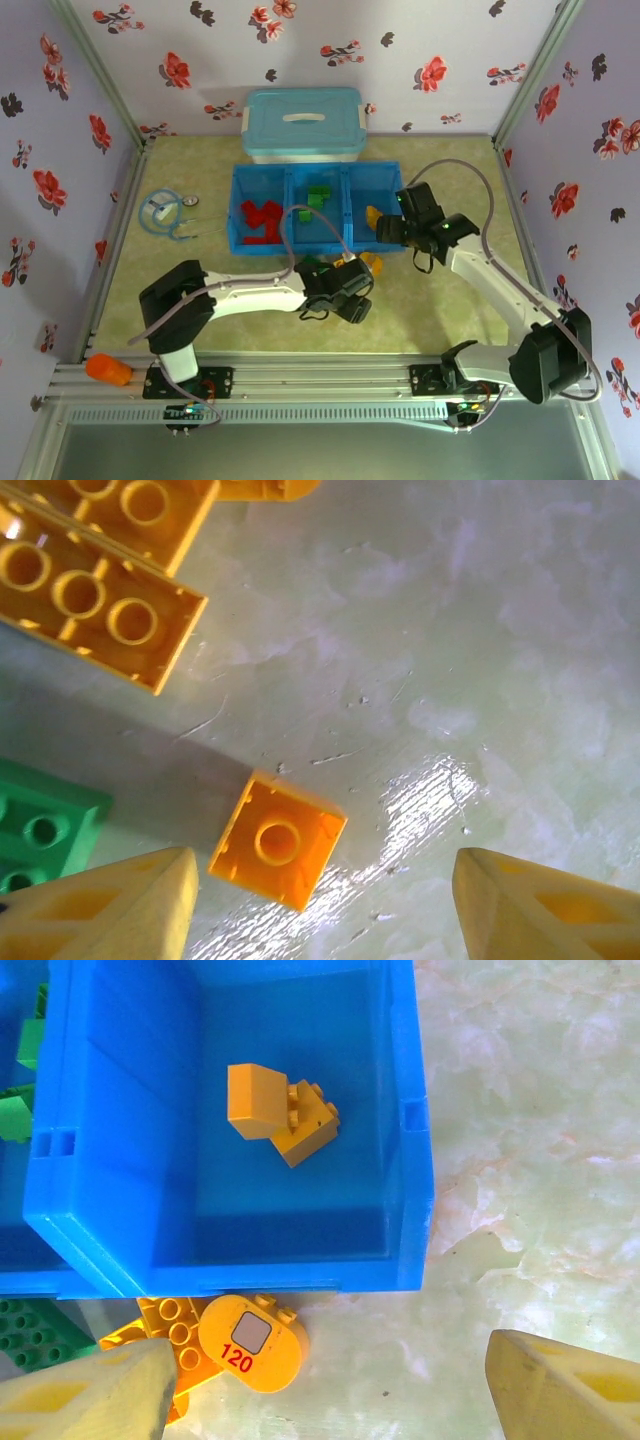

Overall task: Sort the legos into containers by color
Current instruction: Pick up the lego from the middle-left of the table, then place the lego in the container.

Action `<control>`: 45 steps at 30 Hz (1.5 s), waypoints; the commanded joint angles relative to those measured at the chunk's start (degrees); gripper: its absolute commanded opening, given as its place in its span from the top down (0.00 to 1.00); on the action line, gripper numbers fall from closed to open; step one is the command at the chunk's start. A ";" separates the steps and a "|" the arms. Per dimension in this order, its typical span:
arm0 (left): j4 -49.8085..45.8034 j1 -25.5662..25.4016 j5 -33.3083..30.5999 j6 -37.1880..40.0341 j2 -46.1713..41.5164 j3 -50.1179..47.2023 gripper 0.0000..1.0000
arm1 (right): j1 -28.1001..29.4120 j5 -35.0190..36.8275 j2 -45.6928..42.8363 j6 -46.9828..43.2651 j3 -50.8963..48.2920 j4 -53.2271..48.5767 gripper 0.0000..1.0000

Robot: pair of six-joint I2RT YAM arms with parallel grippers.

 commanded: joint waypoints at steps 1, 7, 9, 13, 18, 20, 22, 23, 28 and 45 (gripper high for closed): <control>-4.60 -0.45 -1.82 1.40 2.85 2.66 0.31 | -0.37 -0.46 -3.28 1.03 -1.78 0.72 0.19; -6.72 -0.70 -2.61 2.01 6.45 5.14 0.31 | -1.03 -0.38 -6.03 1.46 -3.98 0.17 0.19; -7.16 -0.79 -3.14 2.36 7.08 5.66 0.30 | -1.17 -0.41 -6.62 1.64 -4.62 0.19 0.20; -7.46 -0.73 -3.56 2.72 8.24 6.20 0.30 | -1.34 -0.60 -7.51 1.99 -5.64 0.40 0.20; -7.31 -0.84 -3.58 2.80 9.58 6.56 0.34 | -1.56 -0.42 -8.16 2.17 -6.07 0.26 0.20; -7.21 -0.88 -3.59 2.88 10.01 6.56 0.38 | -1.65 -0.40 -8.39 2.11 -6.20 0.26 0.21; -7.12 -0.88 -3.54 2.94 10.16 6.64 0.44 | -1.72 -0.32 -8.62 2.25 -6.35 0.20 0.21; -7.12 -0.89 -3.54 2.90 10.33 6.72 0.48 | -1.74 -0.32 -8.75 2.34 -6.36 0.18 0.21; -7.56 -0.87 -3.84 3.23 9.02 7.41 0.68 | -1.82 0.15 -9.58 2.77 -6.78 0.09 0.22; -10.65 8.15 -3.15 10.14 6.03 24.62 0.72 | -4.08 3.05 -18.21 7.28 -15.18 -2.10 0.24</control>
